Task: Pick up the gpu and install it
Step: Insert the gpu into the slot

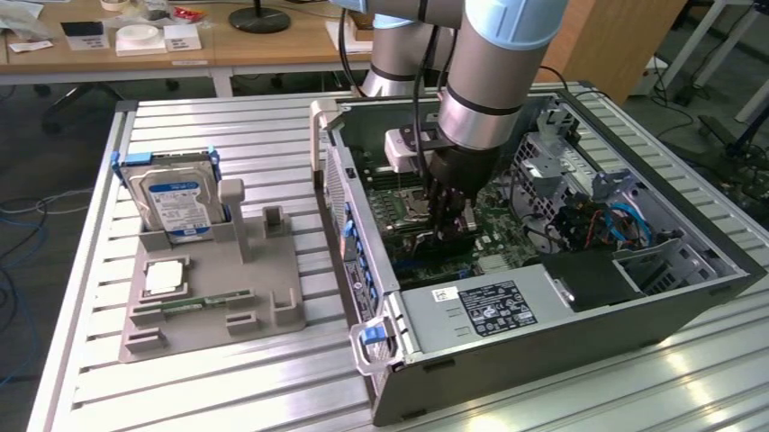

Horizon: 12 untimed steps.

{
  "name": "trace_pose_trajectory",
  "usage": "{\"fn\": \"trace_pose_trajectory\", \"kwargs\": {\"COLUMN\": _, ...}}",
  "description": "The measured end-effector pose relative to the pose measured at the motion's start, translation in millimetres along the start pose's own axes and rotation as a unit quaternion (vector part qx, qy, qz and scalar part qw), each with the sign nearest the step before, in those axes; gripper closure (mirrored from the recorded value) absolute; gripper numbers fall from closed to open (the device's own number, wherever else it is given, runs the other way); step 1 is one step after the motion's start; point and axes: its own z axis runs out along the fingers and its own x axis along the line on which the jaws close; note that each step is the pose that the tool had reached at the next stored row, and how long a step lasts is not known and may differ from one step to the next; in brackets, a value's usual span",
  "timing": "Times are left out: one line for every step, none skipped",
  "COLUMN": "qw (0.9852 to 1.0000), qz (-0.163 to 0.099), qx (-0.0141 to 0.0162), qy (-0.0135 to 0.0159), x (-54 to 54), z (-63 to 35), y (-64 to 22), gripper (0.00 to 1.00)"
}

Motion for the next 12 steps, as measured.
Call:
{"fn": "trace_pose_trajectory", "kwargs": {"qw": 1.0, "qz": 0.0, "qx": 0.0, "qy": 0.0, "x": 0.0, "z": 0.0, "y": 0.0, "gripper": 0.74}}
{"fn": "trace_pose_trajectory", "kwargs": {"qw": 1.0, "qz": 0.0, "qx": 0.0, "qy": 0.0, "x": 0.0, "z": 0.0, "y": 0.0, "gripper": 0.74}}
{"fn": "trace_pose_trajectory", "kwargs": {"qw": 1.0, "qz": 0.0, "qx": 0.0, "qy": 0.0, "x": 0.0, "z": 0.0, "y": 0.0, "gripper": 0.74}}
{"fn": "trace_pose_trajectory", "kwargs": {"qw": 1.0, "qz": 0.0, "qx": 0.0, "qy": 0.0, "x": 0.0, "z": 0.0, "y": 0.0, "gripper": 0.74}}
{"fn": "trace_pose_trajectory", "kwargs": {"qw": 1.0, "qz": 0.0, "qx": 0.0, "qy": 0.0, "x": 0.0, "z": 0.0, "y": 0.0, "gripper": 0.74}}
{"fn": "trace_pose_trajectory", "kwargs": {"qw": 1.0, "qz": 0.0, "qx": 0.0, "qy": 0.0, "x": 0.0, "z": 0.3, "y": 0.0, "gripper": 0.74}}
{"fn": "trace_pose_trajectory", "kwargs": {"qw": 1.0, "qz": 0.0, "qx": -0.0001, "qy": 0.0003, "x": 0.1, "z": 1.4, "y": 0.1, "gripper": 0.74}}
{"fn": "trace_pose_trajectory", "kwargs": {"qw": 1.0, "qz": 0.0, "qx": 0.0001, "qy": 0.0, "x": 0.1, "z": 2.8, "y": 0.3, "gripper": 0.74}}
{"fn": "trace_pose_trajectory", "kwargs": {"qw": 1.0, "qz": 0.0, "qx": 0.0, "qy": 0.0, "x": 0.1, "z": 2.9, "y": 0.4, "gripper": 0.74}}
{"fn": "trace_pose_trajectory", "kwargs": {"qw": 1.0, "qz": 0.0, "qx": 0.0, "qy": 0.0, "x": 0.1, "z": 3.0, "y": 0.4, "gripper": 0.74}}
{"fn": "trace_pose_trajectory", "kwargs": {"qw": 1.0, "qz": 0.0, "qx": 0.0, "qy": 0.0, "x": 0.1, "z": 3.0, "y": 0.5, "gripper": 0.74}}
{"fn": "trace_pose_trajectory", "kwargs": {"qw": 1.0, "qz": 0.0, "qx": 0.0, "qy": 0.0, "x": 0.1, "z": 3.0, "y": 0.5, "gripper": 0.74}}
